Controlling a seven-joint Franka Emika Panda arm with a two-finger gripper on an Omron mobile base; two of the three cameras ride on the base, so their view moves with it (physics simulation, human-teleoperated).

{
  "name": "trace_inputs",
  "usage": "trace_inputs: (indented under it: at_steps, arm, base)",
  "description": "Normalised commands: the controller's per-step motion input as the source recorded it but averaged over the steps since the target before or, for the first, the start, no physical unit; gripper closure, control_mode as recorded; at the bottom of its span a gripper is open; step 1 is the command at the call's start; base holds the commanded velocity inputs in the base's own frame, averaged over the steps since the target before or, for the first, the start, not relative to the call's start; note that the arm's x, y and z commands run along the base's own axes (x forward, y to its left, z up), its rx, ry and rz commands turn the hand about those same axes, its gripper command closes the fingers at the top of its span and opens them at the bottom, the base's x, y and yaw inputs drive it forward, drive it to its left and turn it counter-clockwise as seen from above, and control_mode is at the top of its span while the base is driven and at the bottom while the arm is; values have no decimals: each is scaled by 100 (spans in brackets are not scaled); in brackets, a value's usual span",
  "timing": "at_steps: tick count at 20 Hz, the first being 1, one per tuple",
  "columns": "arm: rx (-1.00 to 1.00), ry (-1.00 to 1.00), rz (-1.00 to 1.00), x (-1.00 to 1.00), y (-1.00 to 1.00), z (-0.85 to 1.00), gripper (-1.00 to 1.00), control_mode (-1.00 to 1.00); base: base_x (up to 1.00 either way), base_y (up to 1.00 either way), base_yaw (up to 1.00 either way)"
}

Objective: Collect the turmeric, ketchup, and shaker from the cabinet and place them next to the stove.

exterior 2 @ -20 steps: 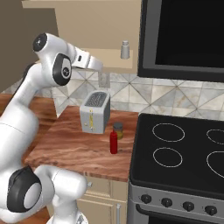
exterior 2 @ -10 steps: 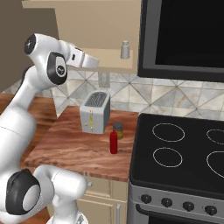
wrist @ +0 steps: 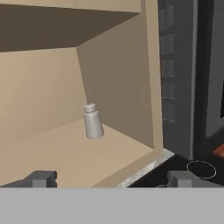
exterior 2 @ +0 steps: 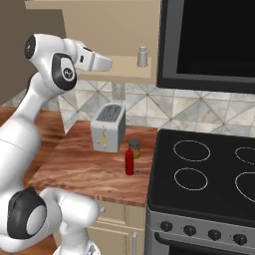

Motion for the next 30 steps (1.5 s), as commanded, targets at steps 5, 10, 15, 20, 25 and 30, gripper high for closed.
trace_inputs:
  at_steps: [5, 10, 15, 20, 25, 30]
  arm:
    - [0, 0, -4, 14, 1, 14, -100, -100]
    - [0, 1, -1, 33, 12, 0, -100, -100]
    - [0, 4, 0, 46, 6, 0, -100, -100]
    - [0, 1, -1, 41, 0, 0, -100, -100]
    - [0, 0, -2, 40, 0, 0, -100, -100]
    - [0, 0, -4, 35, -7, 0, -100, -100]
  base:
    - [0, 0, 0]
    - [0, 0, 0]
    - [0, 0, 0]
    - [0, 0, 0]
    - [0, 0, 0]
    - [0, 0, 0]
